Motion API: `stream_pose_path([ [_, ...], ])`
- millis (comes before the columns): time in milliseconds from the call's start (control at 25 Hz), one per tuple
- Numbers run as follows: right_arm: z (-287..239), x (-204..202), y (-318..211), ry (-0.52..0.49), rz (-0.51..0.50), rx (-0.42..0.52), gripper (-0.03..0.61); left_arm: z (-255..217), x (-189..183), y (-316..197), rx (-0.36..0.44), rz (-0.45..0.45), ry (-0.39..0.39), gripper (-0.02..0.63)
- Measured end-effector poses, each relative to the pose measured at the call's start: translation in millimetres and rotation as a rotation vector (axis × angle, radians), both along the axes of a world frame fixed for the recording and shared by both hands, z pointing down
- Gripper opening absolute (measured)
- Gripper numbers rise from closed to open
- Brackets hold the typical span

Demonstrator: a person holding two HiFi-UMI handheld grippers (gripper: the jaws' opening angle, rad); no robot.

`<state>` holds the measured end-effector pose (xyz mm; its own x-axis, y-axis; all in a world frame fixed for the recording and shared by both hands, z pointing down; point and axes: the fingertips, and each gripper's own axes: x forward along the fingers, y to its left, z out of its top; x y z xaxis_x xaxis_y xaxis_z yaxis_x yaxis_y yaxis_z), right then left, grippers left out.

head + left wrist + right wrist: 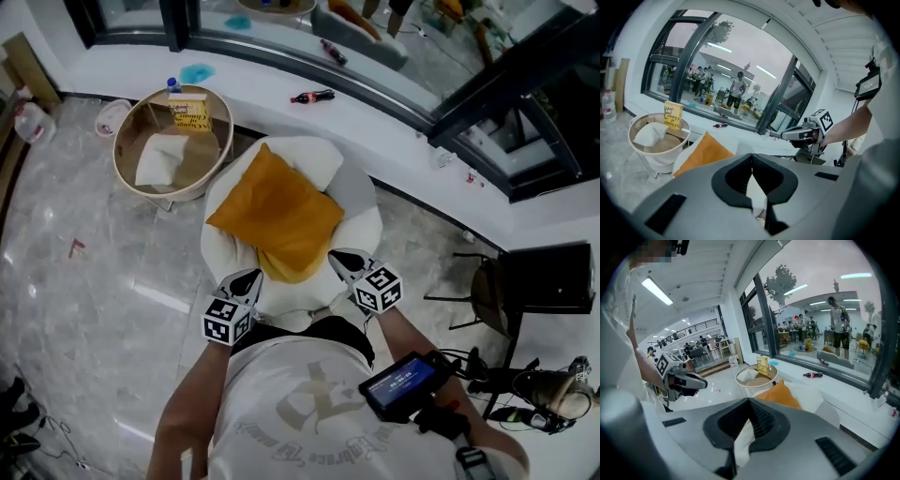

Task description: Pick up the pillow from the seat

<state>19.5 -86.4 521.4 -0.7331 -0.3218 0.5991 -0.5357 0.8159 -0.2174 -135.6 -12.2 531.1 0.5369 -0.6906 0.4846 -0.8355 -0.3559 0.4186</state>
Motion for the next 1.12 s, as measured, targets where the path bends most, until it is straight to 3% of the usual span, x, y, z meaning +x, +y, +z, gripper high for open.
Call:
stream_pose_path([
  [400,30,24,-32,0.028,-0.167,-0.016,0.014,18,21,-10,-0.08,-0.139,-0.009,0.011],
  [640,61,42,-61,0.038,-0.265,-0.052,0.014,43,22,-23,-0.138,-0.34,-0.019,0.011],
  [1120,138,63,-108,0.12,-0.328,-0.075,0.014,128,55,-14,-0.272,-0.532,0.012,0.011],
])
